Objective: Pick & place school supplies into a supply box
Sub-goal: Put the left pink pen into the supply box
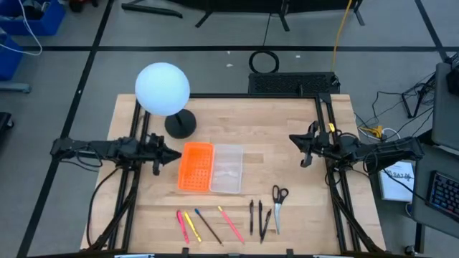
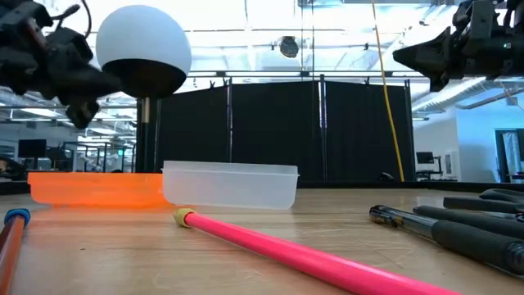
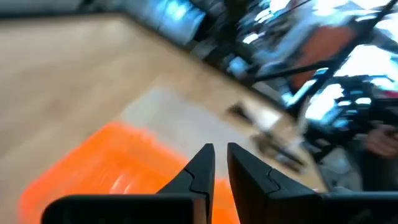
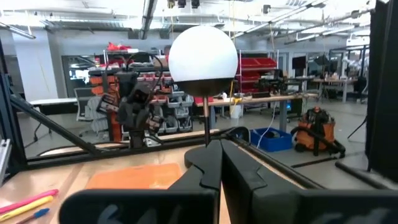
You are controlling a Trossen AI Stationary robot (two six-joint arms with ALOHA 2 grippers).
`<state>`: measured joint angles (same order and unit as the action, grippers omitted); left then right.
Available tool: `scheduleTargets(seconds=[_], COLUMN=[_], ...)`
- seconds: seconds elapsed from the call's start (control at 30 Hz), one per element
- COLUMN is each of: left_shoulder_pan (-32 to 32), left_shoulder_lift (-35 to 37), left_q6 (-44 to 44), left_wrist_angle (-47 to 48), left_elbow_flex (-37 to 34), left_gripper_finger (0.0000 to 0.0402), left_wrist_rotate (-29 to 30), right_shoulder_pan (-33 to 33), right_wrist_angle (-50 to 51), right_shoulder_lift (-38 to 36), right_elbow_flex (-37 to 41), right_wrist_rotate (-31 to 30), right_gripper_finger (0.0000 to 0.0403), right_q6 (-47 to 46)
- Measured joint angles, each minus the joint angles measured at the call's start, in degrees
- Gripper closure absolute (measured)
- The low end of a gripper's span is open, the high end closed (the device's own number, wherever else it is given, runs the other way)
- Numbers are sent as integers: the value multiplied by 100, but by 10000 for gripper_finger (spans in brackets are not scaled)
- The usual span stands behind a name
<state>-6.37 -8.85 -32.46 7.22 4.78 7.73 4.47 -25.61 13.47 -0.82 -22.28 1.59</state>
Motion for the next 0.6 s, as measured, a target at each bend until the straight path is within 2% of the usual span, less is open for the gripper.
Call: scheduleTargets(seconds=[0.13,0.27,0.37,0.47,0.6], left_shoulder_pan=[-522,-1176,-1627,-2015,-2476], left_shoulder_lift=[-915,-2286,-3486,-4841,-6391], left_q6=[-590,-909,-1833,-3161,-4890], left_wrist_angle=[544,845,1917,3478,4941], left_elbow_flex=[842,1950,3111,4339,5759], left_gripper_finger=[391,394,397,397,397], left_wrist_rotate=[810,1342,1745,1792,1367], right_shoulder_pan=[0,0,0,2,2], right_wrist_angle=[-64,15,160,486,799], right_shoulder_lift=[7,44,57,68,70], right_elbow_flex=[-1,0,0,0,-2], right_wrist_rotate=[2,5,7,9,9], right_gripper_finger=[403,403,403,403,403], right_q6=[111,126,124,76,99])
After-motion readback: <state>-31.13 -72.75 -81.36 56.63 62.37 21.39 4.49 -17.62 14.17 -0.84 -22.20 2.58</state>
